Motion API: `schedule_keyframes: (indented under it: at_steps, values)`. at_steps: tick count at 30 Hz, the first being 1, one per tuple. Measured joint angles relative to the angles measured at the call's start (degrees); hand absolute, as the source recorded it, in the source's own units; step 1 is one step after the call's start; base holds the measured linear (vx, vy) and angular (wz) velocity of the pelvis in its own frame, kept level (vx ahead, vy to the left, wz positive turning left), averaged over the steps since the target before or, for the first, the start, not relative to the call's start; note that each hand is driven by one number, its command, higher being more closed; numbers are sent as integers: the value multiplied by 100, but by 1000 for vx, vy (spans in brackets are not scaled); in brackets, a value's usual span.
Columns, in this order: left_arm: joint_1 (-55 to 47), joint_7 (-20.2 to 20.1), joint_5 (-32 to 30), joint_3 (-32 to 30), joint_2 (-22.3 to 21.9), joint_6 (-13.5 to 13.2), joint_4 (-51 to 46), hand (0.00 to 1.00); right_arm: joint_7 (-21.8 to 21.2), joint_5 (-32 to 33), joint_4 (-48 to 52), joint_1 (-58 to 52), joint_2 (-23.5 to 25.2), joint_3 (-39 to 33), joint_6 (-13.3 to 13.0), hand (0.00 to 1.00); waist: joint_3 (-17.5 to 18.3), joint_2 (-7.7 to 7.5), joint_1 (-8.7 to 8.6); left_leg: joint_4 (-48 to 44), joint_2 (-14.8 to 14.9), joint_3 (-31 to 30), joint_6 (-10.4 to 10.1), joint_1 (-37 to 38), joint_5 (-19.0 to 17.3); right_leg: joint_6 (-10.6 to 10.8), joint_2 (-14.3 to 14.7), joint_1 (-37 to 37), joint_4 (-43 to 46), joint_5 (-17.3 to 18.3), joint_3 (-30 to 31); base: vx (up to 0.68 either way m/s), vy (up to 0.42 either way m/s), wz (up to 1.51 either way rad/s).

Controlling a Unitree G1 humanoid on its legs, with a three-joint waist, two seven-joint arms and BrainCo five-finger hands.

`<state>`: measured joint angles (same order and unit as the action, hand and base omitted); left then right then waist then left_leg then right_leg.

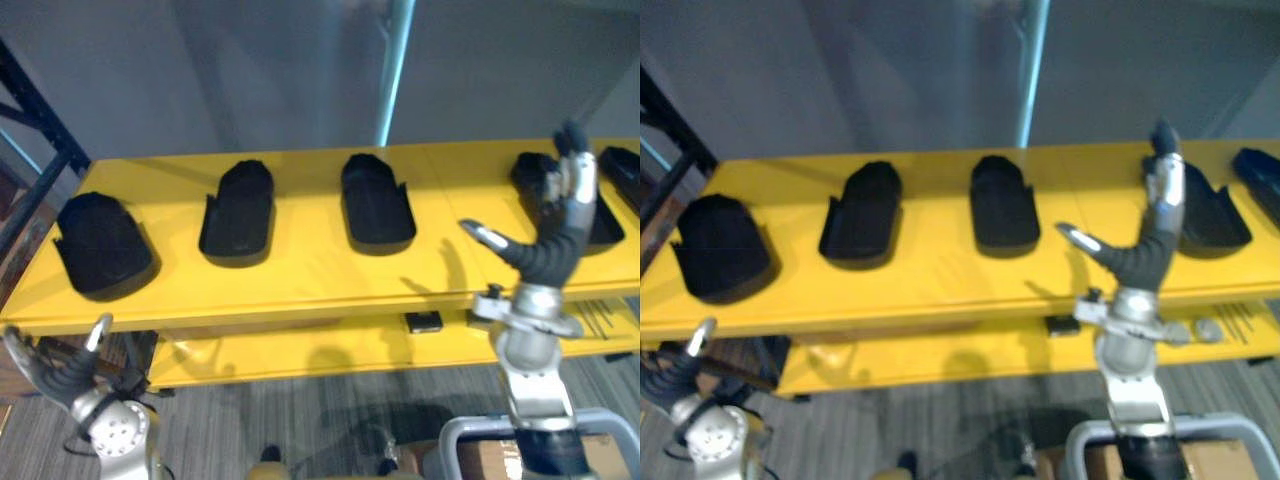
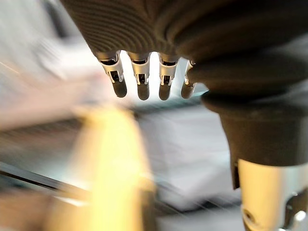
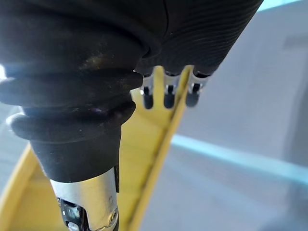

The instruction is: Walk over and take plastic housings, then place them on the shelf

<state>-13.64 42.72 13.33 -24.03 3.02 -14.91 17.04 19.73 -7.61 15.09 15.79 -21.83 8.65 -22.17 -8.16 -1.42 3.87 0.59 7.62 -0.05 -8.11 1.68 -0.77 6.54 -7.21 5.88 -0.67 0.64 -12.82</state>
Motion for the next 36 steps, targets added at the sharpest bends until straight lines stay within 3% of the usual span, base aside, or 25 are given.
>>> schedule_keyframes:
  at_steps: [2, 4, 7, 9, 12, 15, 16, 19, 21, 24, 27, 29, 32, 36]
  values:
    - [-17, 120, 18, -108, -124, -242, 886, 0, -317, 3, -129, 459, -51, 450, 182, 0, 64, -112, 98, 22, -10, -29, 2, 3, 1, 0, -7, 8, -2, 0, -43, 46, 6, 8]
    - [8, 152, 9, -114, -138, -313, 1480, 0, -508, -66, -381, 860, -113, 892, 363, 0, 107, -191, 178, 17, -22, -65, 3, 2, 1, 0, -17, 28, -11, 0, -90, 26, 12, 10]
    - [25, 219, -97, -90, -150, -426, 1693, 0, -603, -248, -770, 1224, -116, 1345, 738, 0, 123, -284, 274, 8, -22, -93, 3, 2, 1, -1, -16, 36, -6, 1, -114, -5, 5, 5]
    - [73, 234, -123, -33, -152, -602, 1682, 0, -541, -241, -814, 1222, -114, 1345, 834, 0, 124, -286, 302, -1, -33, -82, 3, 3, 1, -1, -28, 32, 2, 1, -115, -15, 4, -2]
    - [122, 308, -366, 1, -226, -865, 1158, 0, -368, -223, -870, 1186, -116, 1173, 849, 0, 111, -264, 282, 5, -44, -69, 11, 2, 10, 0, -45, 25, 12, 2, -116, -36, 8, -3]
    - [216, 282, -507, 8, -156, -904, 759, 0, -528, -223, -841, 1187, -125, 1141, 514, 0, 104, -250, 205, 27, -63, -73, 23, 2, 34, 3, -67, 18, 14, 0, -121, -13, 3, 0]
    - [296, 183, -447, 7, -107, -872, 762, 0, -746, -218, -829, 1215, -166, 1240, 373, 0, 104, -249, 188, 38, -69, -68, 25, 2, 39, 10, -75, 13, 14, -4, -121, 0, 0, 0]
    - [414, -86, -401, 116, -48, -772, 1053, 0, -1081, -248, -823, 1571, -407, 1942, 340, 0, 108, -256, 207, 41, -71, -87, 27, 3, 43, 21, -75, 15, 8, -11, -121, 0, 0, 0]
    - [467, -493, -126, 322, 47, -463, 1555, 0, -1224, -271, -864, 1928, -421, 2438, 351, 0, 111, -262, 268, 31, -59, -97, 23, 2, 46, 21, -57, 26, 2, -11, -124, 0, 0, 0]
    - [460, -1395, 242, 464, 43, 273, 2565, 0, -1490, -375, -1275, 2448, -251, 2922, 679, 0, 106, -339, 469, 28, -50, -110, 24, 2, 46, 21, -46, 39, -6, -11, -144, 15, -2, 2]
    - [312, -1977, 441, 464, 41, 660, 3278, 0, -1638, -470, -2101, 2763, 48, 3196, 918, 0, 67, -451, 512, 4, -65, -243, 24, 1, 45, 20, -49, 145, -29, -10, -285, 3, -2, 19]
    - [169, -2256, 447, 462, 43, 869, 3555, 0, -1666, -708, -2758, 2821, 377, 3269, 990, 0, 10, -476, 647, -16, -67, -319, 24, -2, 45, 17, -43, 215, -35, -6, -404, -17, -12, 25]
    - [154, -2388, 483, 458, 60, 970, 3664, 0, -1511, -992, -3376, 3055, 635, 3310, 1087, 0, -80, -478, 790, -18, -67, -432, 3, -99, 77, 0, -26, 182, -32, 17, -488, -51, -19, 22]
    - [126, -2666, 481, 469, 108, 695, 3657, 0, -506, -1232, -3647, 3250, 735, 2846, 1264, 0, -230, -460, 810, 140, -16, -569, -2, -288, 259, -15, 22, -36, 63, 52, -587, -67, -27, 17]
